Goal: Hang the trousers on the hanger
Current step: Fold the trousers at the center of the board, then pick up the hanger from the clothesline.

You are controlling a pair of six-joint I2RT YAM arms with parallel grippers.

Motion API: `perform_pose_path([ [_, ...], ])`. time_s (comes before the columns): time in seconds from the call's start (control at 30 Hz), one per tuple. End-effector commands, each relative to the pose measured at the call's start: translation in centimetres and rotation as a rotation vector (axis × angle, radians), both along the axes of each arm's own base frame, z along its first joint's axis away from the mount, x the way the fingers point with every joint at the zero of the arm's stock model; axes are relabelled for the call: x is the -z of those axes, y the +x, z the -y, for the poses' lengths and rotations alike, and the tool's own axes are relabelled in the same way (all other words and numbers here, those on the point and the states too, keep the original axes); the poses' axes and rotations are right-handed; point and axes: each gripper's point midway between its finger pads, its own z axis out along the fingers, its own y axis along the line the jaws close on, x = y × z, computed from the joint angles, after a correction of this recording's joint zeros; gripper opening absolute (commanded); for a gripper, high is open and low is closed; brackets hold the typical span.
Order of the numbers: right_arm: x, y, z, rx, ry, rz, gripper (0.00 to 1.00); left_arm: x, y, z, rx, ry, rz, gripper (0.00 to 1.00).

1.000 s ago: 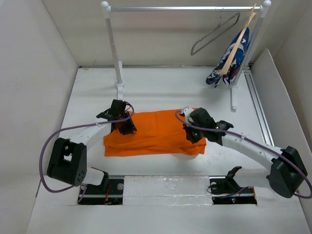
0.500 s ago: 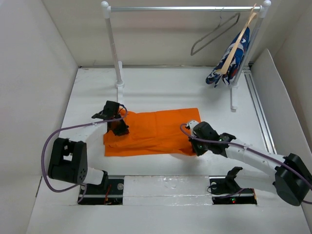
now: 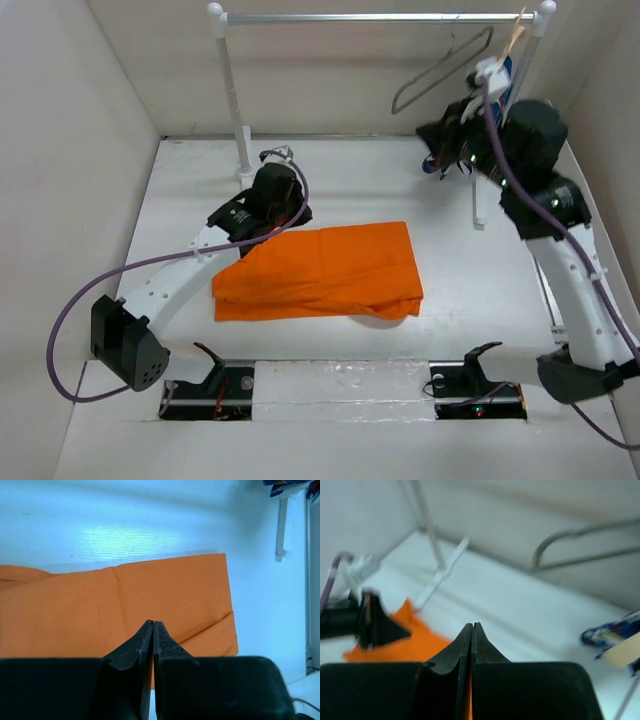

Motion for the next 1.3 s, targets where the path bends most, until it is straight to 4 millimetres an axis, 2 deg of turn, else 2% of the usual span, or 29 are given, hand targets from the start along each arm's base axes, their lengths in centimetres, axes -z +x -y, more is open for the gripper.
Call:
perform_pose_path([
  [0.0, -5.7, 4.2, 0.4, -0.035, 0.076, 0.112, 0.0, -1.7, 1.1, -1.4, -0.062, 0.086, 0.069, 0.0],
  [0.03, -6.4, 5.8, 1.8, 0.009, 0.118, 0.095, 0.05, -2.0, 1.2, -1.2, -0.053, 0.08, 0.082, 0.0],
  [0.07, -5.5, 8.7, 1.8, 0.02, 0.132, 0.057, 0.12, -1.9, 1.1, -0.9, -0.038, 0.073, 0.079, 0.0],
  [0.1, -7.7, 9.4, 2.2, 0.025, 0.174, 0.092, 0.2, -1.7, 1.0, -0.8, -0.03, 0.069, 0.071, 0.0],
  [0.17, -8.3, 12.4, 3.1, 0.057, 0.301, 0.071, 0.59, -0.2, 0.2, -0.5, -0.024, 0.047, 0.023, 0.0],
  [0.2, -8.3, 13.1, 3.0, 0.055, 0.304, 0.083, 0.59, 0.6, -0.2, -0.6, -0.015, 0.049, 0.011, 0.0],
  [0.23, -8.3, 13.6, 2.9, 0.042, 0.379, 0.048, 0.69, 1.1, -0.5, -0.5, -0.018, 0.029, -0.005, 0.0],
  [0.27, -8.4, 14.4, 3.6, 0.042, 0.418, 0.047, 0.72, 1.4, -1.2, -0.5, -0.012, 0.008, -0.013, 0.0],
  [0.3, -8.1, 15.6, 3.6, 0.038, 0.449, 0.043, 0.74, 2.9, -1.8, -0.7, -0.012, 0.008, -0.041, 0.0],
  [0.33, -8.0, 16.0, 3.6, 0.046, 0.477, 0.026, 0.77, 3.4, -2.2, -0.7, -0.009, -0.006, -0.052, 0.0],
  [0.4, -7.8, 16.9, 4.3, 0.079, 0.485, 0.023, 0.8, 4.2, -3.2, -0.7, 0.019, -0.017, -0.061, 0.0],
  [0.43, -6.9, 17.3, 4.4, 0.093, 0.503, 0.004, 0.81, 4.6, -3.4, -0.9, 0.021, -0.011, -0.064, 0.0],
  [0.47, -6.4, 17.4, 3.9, 0.087, 0.516, -0.006, 0.81, 4.4, -3.6, -1.1, 0.019, -0.014, -0.055, 0.0],
  [0.5, -7.2, 17.6, 3.7, 0.067, 0.546, 0.038, 0.81, 5.2, -4.0, -1.4, 0.019, -0.002, -0.068, 0.0],
  [0.63, -5.7, 18.7, 2.0, -0.003, 0.59, -0.019, 0.81, 6.1, -4.6, -1.4, 0.042, 0.004, -0.079, 0.02],
  [0.73, -3.8, 19.5, 0.9, 0.015, 0.62, -0.073, 0.8, 6.7, -4.4, -1.7, 0.036, 0.037, -0.098, 0.02],
  [0.77, -4.1, 19.5, 0.4, -0.003, 0.64, -0.056, 0.8, 6.6, -4.5, -1.8, 0.032, 0.036, -0.098, 0.02],
  [0.87, -2.9, 20.2, -0.7, -0.01, 0.665, -0.079, 0.77, 6.2, -4.4, -1.6, 0.049, 0.034, -0.083, 0.04],
  [1.07, -1.2, 21.2, -1.5, 0.011, 0.691, -0.101, 0.76, 6.5, -4.4, -1.9, 0.048, 0.058, -0.09, 0.04],
  [1.1, -1.9, 21.3, -1.5, -0.002, 0.709, -0.065, 0.76, 6.5, -4.5, -1.9, 0.048, 0.059, -0.092, 0.04],
  [1.13, -1.5, 21.5, -1.6, -0.003, 0.729, -0.072, 0.75, 6.6, -4.4, -1.9, 0.049, 0.061, -0.092, 0.04],
  [1.27, -1.2, 22.1, -1.8, -0.005, 0.736, -0.078, 0.66, 6.8, -4.5, -1.9, 0.051, 0.064, -0.1, 0.05],
])
